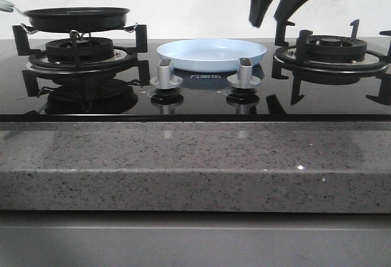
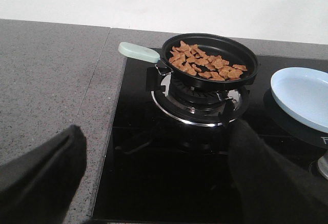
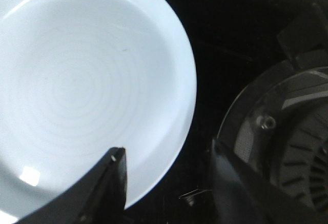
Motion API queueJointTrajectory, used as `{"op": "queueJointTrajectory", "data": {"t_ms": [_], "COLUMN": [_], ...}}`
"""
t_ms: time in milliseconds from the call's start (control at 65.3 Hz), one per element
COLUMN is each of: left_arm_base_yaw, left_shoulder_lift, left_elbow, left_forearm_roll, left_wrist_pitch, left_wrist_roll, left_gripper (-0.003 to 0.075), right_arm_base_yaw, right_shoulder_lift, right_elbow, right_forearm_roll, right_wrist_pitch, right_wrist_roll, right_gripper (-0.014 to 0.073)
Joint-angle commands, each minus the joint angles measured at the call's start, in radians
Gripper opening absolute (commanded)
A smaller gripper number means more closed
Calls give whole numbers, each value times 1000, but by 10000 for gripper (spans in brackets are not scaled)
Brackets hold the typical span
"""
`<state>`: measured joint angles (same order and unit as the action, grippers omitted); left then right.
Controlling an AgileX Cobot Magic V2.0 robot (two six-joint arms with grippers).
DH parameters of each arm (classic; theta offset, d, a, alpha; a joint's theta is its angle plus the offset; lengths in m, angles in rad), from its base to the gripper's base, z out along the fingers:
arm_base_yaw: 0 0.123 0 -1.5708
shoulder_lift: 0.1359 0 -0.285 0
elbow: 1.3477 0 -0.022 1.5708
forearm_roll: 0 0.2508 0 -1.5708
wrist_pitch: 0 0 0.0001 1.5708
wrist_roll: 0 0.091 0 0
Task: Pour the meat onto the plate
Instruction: 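Move the right gripper down to the rim of the light blue plate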
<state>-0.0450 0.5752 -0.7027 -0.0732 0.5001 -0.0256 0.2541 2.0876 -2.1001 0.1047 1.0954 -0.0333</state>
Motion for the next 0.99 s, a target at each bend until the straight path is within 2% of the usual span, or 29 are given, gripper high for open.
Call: {"op": "queueJointTrajectory", "data": {"t_ms": [0, 398, 673, 980], "left_arm_base_yaw": [-5, -5, -5, -5], "left_shoulder_lift": [6, 6, 6, 6], "left_elbow": [-26, -26, -26, -26], "left_forearm_roll": [-10, -10, -10, -10], "left_wrist_pitch": [-75, -75, -75, -75], "left_wrist_roll": [-5, -5, -5, -5], "left_gripper": [566, 566, 566, 566], "right_arm_base_yaw": [-5, -5, -5, -5], "right_shoulder_lift": [-24, 64, 73, 87], "right_elbow": [-53, -103, -109, -109], "right_forearm_roll": [11, 12, 17, 17], "right_wrist_pitch": [-26, -22, -3, 47], "right_wrist_roll": [-12, -12, -12, -13], "right_gripper": [392, 389, 274, 251]}}
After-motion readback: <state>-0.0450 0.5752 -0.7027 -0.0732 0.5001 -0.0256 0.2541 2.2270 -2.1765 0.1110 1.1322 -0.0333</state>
